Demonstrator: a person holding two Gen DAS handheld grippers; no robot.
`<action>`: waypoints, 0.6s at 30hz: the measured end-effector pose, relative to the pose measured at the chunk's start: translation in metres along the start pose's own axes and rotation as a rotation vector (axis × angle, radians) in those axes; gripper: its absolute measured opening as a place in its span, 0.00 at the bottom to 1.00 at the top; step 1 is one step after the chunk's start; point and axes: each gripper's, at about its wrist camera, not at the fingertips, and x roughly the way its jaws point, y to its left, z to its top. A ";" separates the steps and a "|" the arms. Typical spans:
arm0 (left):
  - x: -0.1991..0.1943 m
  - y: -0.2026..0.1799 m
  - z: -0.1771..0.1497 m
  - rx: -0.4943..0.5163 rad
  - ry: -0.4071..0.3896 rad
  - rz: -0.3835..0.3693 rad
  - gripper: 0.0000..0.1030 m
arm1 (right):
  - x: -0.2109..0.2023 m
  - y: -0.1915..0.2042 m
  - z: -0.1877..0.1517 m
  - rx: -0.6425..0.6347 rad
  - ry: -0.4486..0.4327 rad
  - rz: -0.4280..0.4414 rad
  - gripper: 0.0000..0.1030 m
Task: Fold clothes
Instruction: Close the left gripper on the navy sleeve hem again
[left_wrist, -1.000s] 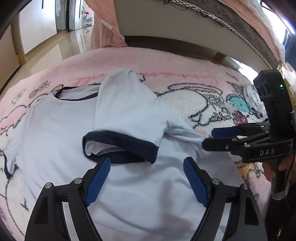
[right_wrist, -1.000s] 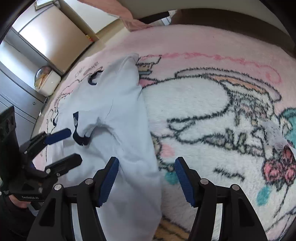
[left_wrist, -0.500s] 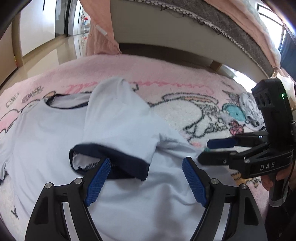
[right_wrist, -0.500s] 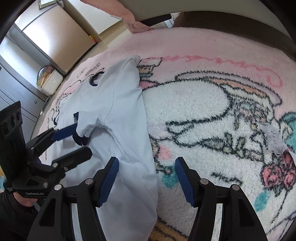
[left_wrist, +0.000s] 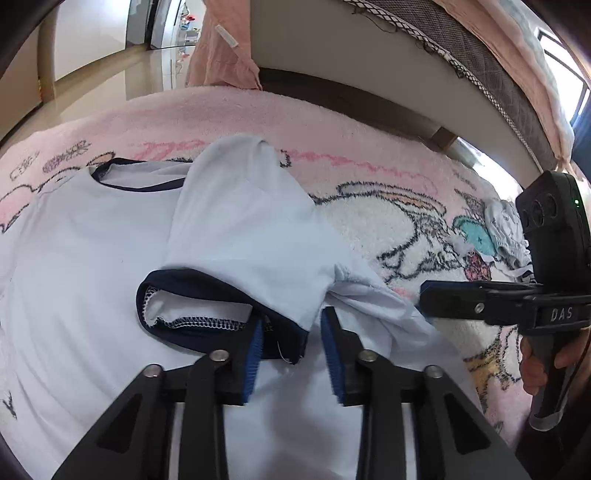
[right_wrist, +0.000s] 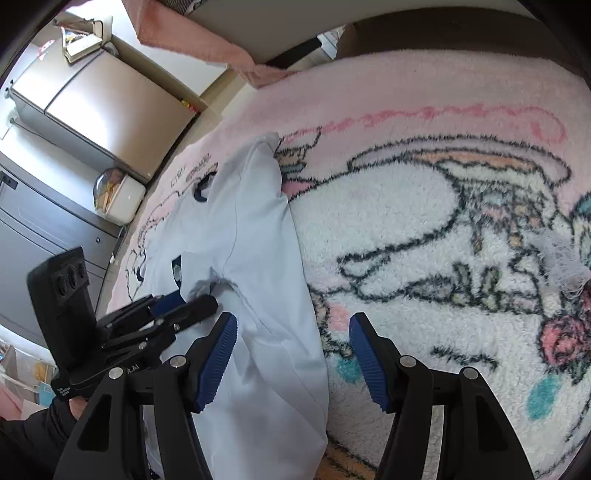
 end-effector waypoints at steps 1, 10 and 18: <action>0.000 -0.001 0.000 -0.002 0.001 -0.004 0.20 | 0.002 0.002 -0.001 -0.012 0.006 -0.005 0.61; -0.003 -0.002 0.003 0.008 0.036 -0.005 0.07 | 0.016 0.010 -0.006 -0.087 0.029 -0.047 0.24; -0.012 0.017 0.008 0.052 0.075 0.009 0.07 | 0.014 0.007 -0.006 -0.101 0.058 -0.020 0.18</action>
